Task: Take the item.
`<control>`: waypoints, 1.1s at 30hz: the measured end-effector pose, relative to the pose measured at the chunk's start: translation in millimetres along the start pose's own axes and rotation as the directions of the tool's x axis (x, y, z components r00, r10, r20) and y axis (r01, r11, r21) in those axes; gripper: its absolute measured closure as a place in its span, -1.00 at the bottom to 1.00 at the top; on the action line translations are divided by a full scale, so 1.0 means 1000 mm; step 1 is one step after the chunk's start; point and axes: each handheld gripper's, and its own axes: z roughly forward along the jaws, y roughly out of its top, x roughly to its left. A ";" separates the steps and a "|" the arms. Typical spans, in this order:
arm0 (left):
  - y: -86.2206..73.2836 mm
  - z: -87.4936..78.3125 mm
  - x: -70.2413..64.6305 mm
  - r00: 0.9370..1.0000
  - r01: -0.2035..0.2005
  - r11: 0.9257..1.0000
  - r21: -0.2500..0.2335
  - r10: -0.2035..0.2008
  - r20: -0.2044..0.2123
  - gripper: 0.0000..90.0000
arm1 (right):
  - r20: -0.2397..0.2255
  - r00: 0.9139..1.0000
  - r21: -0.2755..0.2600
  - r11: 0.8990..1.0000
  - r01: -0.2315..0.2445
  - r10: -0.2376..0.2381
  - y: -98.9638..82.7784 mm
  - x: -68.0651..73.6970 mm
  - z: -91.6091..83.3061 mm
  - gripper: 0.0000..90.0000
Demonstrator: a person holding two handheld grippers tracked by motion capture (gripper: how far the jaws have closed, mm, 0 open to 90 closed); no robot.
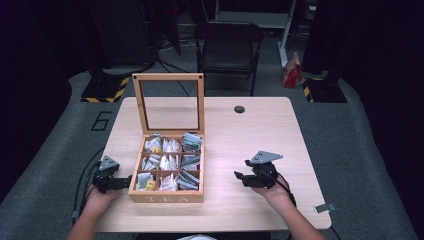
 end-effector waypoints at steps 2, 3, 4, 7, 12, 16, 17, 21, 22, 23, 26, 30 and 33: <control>0.000 0.000 0.000 1.000 0.000 1.000 0.000 0.000 0.000 -0.66 | -0.005 1.000 -0.004 1.000 0.006 -0.006 0.003 0.001 -0.002 -0.20; 0.000 0.000 0.000 1.000 0.000 1.000 0.000 0.000 0.000 -0.66 | -0.006 1.000 -0.005 1.000 0.009 -0.009 0.005 0.002 -0.003 -0.20; 0.000 0.000 0.000 1.000 0.000 1.000 0.000 0.000 0.000 -0.66 | -0.006 1.000 -0.005 1.000 0.009 -0.009 0.005 0.002 -0.003 -0.20; 0.000 0.000 0.000 1.000 0.000 1.000 0.000 0.000 0.000 -0.66 | -0.018 1.000 -0.010 1.000 0.010 -0.011 0.011 0.003 -0.008 -0.20; 0.000 0.000 0.000 1.000 0.000 1.000 0.000 0.000 0.000 -0.66 | -0.024 0.999 -0.015 1.000 0.025 -0.025 0.020 0.006 -0.012 -0.20; 0.000 0.000 0.000 1.000 -0.001 1.000 0.000 0.001 0.000 -0.66 | -0.030 0.999 -0.015 0.999 0.029 -0.030 0.024 0.007 -0.014 -0.19; 0.000 0.000 0.000 1.000 0.000 1.000 0.000 0.000 0.000 -0.66 | -0.032 0.999 -0.014 0.999 0.035 -0.035 0.026 0.008 -0.015 -0.18; 0.000 0.000 0.000 1.000 0.000 1.000 0.000 0.000 0.000 -0.66 | -0.041 0.998 -0.017 0.999 0.045 -0.046 0.030 0.008 -0.017 -0.17; 0.000 0.000 0.000 1.000 0.000 1.000 0.000 0.000 0.000 -0.66 | -0.041 0.998 -0.017 0.999 0.045 -0.046 0.030 0.008 -0.017 -0.17; 0.000 0.000 0.000 1.000 0.000 1.000 0.000 0.000 0.000 -0.66 | -0.043 0.998 -0.021 0.999 0.045 -0.046 0.032 0.010 -0.017 -0.16; 0.000 0.000 0.000 1.000 0.000 1.000 0.000 0.000 0.000 -0.66 | -0.050 0.997 -0.024 0.998 0.050 -0.051 0.035 0.011 -0.019 -0.16; 0.000 0.000 0.000 1.000 0.000 1.000 0.000 0.000 0.000 -0.66 | -0.061 0.997 -0.034 0.998 0.052 -0.054 0.041 0.013 -0.020 -0.16; 0.000 0.000 0.000 1.000 0.000 1.000 0.000 0.000 0.000 -0.66 | -0.072 0.995 -0.039 0.997 0.063 -0.066 0.045 0.016 -0.020 -0.16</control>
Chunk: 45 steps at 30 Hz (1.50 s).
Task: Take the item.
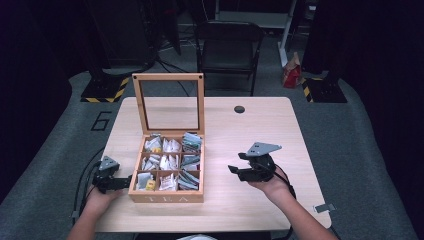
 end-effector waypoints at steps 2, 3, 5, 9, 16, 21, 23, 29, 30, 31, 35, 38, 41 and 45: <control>0.000 0.000 0.000 1.000 0.000 1.000 0.000 0.000 0.000 -0.66 | -0.002 1.000 -0.001 1.000 0.003 -0.003 0.003 0.002 0.000 -0.16; 0.000 0.000 0.000 1.000 0.000 1.000 0.000 0.000 0.000 -0.66 | -0.002 1.000 -0.001 1.000 0.003 -0.003 0.003 0.002 0.000 -0.16; 0.000 0.000 0.000 1.000 0.000 1.000 0.000 0.000 0.000 -0.66 | -0.008 1.000 0.000 1.000 0.010 -0.010 0.006 0.005 0.000 -0.16; 0.000 0.000 0.000 1.000 0.000 1.000 0.000 0.000 0.000 -0.66 | -0.030 0.999 -0.012 1.000 0.016 -0.016 0.013 0.011 0.002 -0.16; 0.000 0.000 0.000 1.000 0.000 1.000 0.000 0.000 0.000 -0.66 | -0.052 0.998 -0.026 0.999 0.032 -0.034 0.022 0.018 0.003 -0.16; 0.000 0.000 0.000 1.000 0.000 1.000 0.000 0.000 0.000 -0.66 | -0.063 0.997 -0.026 0.999 0.044 -0.045 0.027 0.022 0.004 -0.14; 0.000 0.000 0.000 1.000 0.000 1.000 0.000 0.000 0.000 -0.66 | -0.066 0.997 -0.033 0.999 0.043 -0.045 0.029 0.024 0.005 -0.13; 0.000 0.000 0.000 1.000 0.000 1.000 0.000 0.000 0.000 -0.66 | -0.083 0.996 -0.045 0.998 0.041 -0.045 0.036 0.027 0.007 -0.11; 0.000 0.000 0.000 1.000 0.000 1.000 0.000 0.000 0.000 -0.66 | -0.093 0.995 -0.048 0.998 0.043 -0.047 0.038 0.028 0.008 -0.11; 0.000 0.000 0.000 1.000 0.000 1.000 0.000 0.000 0.000 -0.66 | -0.093 0.995 -0.048 0.998 0.043 -0.047 0.038 0.028 0.008 -0.11; 0.000 0.000 0.000 1.000 0.000 1.000 0.000 0.000 0.000 -0.66 | -0.098 0.994 -0.048 0.998 0.046 -0.051 0.041 0.029 0.011 -0.09; 0.000 0.000 0.000 1.000 0.000 1.000 0.000 0.000 0.000 -0.66 | -0.106 0.993 -0.051 0.997 0.052 -0.057 0.045 0.030 0.014 -0.08; 0.000 0.000 0.000 1.000 0.000 1.000 0.000 0.000 0.000 -0.66 | -0.106 0.993 -0.047 0.997 0.054 -0.059 0.047 0.031 0.017 -0.07; 0.000 0.000 0.000 1.000 0.000 1.000 0.000 0.000 0.000 -0.66 | -0.111 0.992 -0.048 0.997 0.060 -0.065 0.048 0.032 0.021 -0.05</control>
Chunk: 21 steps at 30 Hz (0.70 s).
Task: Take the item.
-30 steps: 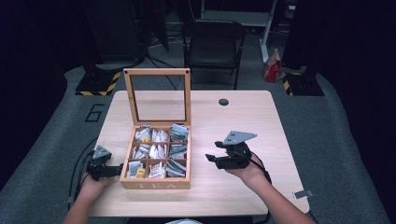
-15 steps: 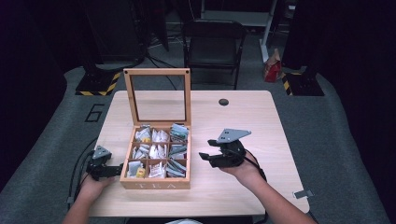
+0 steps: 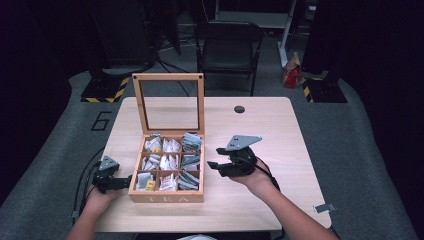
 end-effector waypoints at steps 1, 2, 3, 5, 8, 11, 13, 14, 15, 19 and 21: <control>0.000 0.000 0.000 1.000 0.000 1.000 0.000 0.000 0.000 -0.66 | -0.002 1.000 0.001 1.000 0.007 -0.007 0.000 0.000 0.001 -0.04; 0.000 0.000 0.000 1.000 0.000 1.000 0.000 0.000 0.000 -0.66 | -0.007 1.000 0.001 1.000 0.010 -0.010 0.000 0.001 0.003 -0.03; 0.000 0.000 0.000 1.000 0.000 1.000 0.000 0.000 0.000 -0.66 | -0.009 1.000 0.001 1.000 0.011 -0.011 0.000 0.001 0.004 -0.01; 0.000 0.000 0.000 1.000 0.000 1.000 0.000 0.000 0.000 -0.66 | -0.011 1.000 0.001 1.000 0.020 -0.020 0.000 0.002 0.007 0.02; 0.000 0.000 0.000 1.000 0.000 1.000 0.000 0.000 0.000 -0.66 | -0.020 0.999 0.005 1.000 0.028 -0.027 0.000 0.003 0.012 0.04; 0.000 0.000 0.000 1.000 0.000 1.000 0.000 0.000 0.000 -0.66 | -0.029 0.999 0.012 0.999 0.040 -0.040 0.000 0.005 0.017 0.07; 0.000 0.000 0.000 1.000 0.001 1.000 0.000 -0.001 0.000 -0.66 | -0.034 0.998 0.011 0.999 0.046 -0.045 0.001 0.007 0.019 0.10; 0.000 0.000 0.000 1.000 0.000 1.000 0.000 0.000 0.000 -0.66 | -0.037 0.998 0.011 0.999 0.049 -0.049 0.001 0.007 0.021 0.11; 0.000 0.000 0.000 1.000 0.001 1.000 -0.001 -0.001 0.000 -0.66 | -0.041 0.998 0.010 0.999 0.051 -0.051 0.001 0.008 0.022 0.12; 0.000 0.000 0.000 1.000 0.000 1.000 0.000 0.000 0.000 -0.66 | -0.055 0.997 0.013 0.998 0.058 -0.057 0.002 0.009 0.026 0.15; 0.000 0.000 0.000 1.000 0.001 1.000 -0.001 -0.001 0.000 -0.66 | -0.064 0.995 0.019 0.997 0.072 -0.070 0.002 0.010 0.029 0.16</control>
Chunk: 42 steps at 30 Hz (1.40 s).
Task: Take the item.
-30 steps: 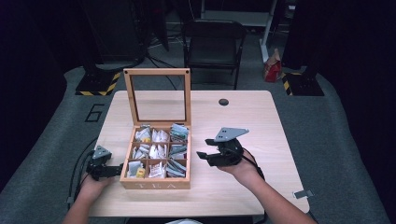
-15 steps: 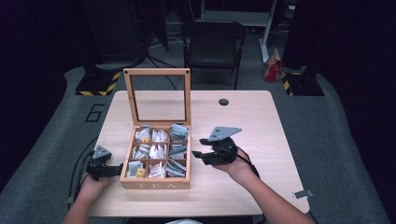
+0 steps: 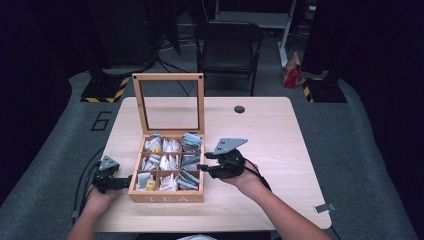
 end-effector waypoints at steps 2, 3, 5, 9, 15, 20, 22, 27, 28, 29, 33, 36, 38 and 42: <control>0.000 0.000 0.000 1.000 0.000 1.000 0.000 0.000 0.000 -0.66 | -0.005 1.000 -0.005 1.000 -0.008 0.008 0.000 0.001 0.002 0.17; 0.000 0.000 0.000 1.000 0.000 1.000 0.000 0.000 0.000 -0.66 | -0.005 1.000 -0.005 1.000 -0.008 0.008 0.000 0.001 0.002 0.17; 0.000 0.000 0.000 1.000 0.000 1.000 0.000 0.000 0.000 -0.66 | -0.009 1.000 -0.002 1.000 -0.012 0.012 -0.002 0.001 0.006 0.20; 0.000 0.000 0.000 1.000 -0.001 1.000 0.000 0.001 0.000 -0.66 | -0.021 1.000 0.006 1.000 -0.005 0.005 -0.005 0.002 0.009 0.23; 0.000 0.000 0.000 1.000 0.000 1.000 0.000 0.000 0.000 -0.66 | -0.028 0.999 0.019 1.000 0.016 -0.016 -0.009 0.006 0.015 0.35; 0.000 0.000 0.000 1.000 0.000 1.000 0.000 0.000 0.000 -0.66 | -0.044 0.999 0.031 0.999 0.014 -0.012 -0.014 0.009 0.023 0.42; 0.000 0.000 0.000 1.000 -0.001 1.000 0.000 0.001 0.000 -0.66 | -0.048 0.999 0.034 0.999 0.015 -0.014 -0.016 0.009 0.025 0.42; 0.000 0.000 0.000 1.000 0.000 1.000 0.000 0.000 0.000 -0.66 | -0.057 0.998 0.043 0.999 0.020 -0.017 -0.017 0.012 0.030 0.48; 0.000 0.000 0.000 1.000 0.000 1.000 0.000 0.000 0.000 -0.66 | -0.062 0.998 0.044 0.999 0.024 -0.022 -0.017 0.013 0.031 0.48; 0.000 0.000 0.000 1.000 0.000 1.000 0.000 0.000 0.000 -0.66 | -0.062 0.998 0.044 0.999 0.024 -0.022 -0.017 0.013 0.031 0.48; 0.000 0.000 0.000 1.000 0.000 1.000 0.000 0.000 0.000 -0.66 | -0.056 0.998 0.048 0.998 0.026 -0.023 -0.017 0.015 0.035 0.49; 0.000 0.000 0.000 1.000 0.000 1.000 0.000 0.000 0.000 -0.66 | -0.061 0.998 0.052 0.998 0.027 -0.023 -0.018 0.016 0.038 0.51; 0.000 0.000 0.000 1.000 -0.001 1.000 0.000 0.001 0.000 -0.66 | -0.066 0.998 0.056 0.998 0.025 -0.022 -0.019 0.017 0.041 0.52; 0.000 0.000 0.000 1.000 0.000 1.000 0.000 0.000 0.000 -0.66 | -0.070 0.997 0.061 0.998 0.026 -0.021 -0.020 0.018 0.044 0.54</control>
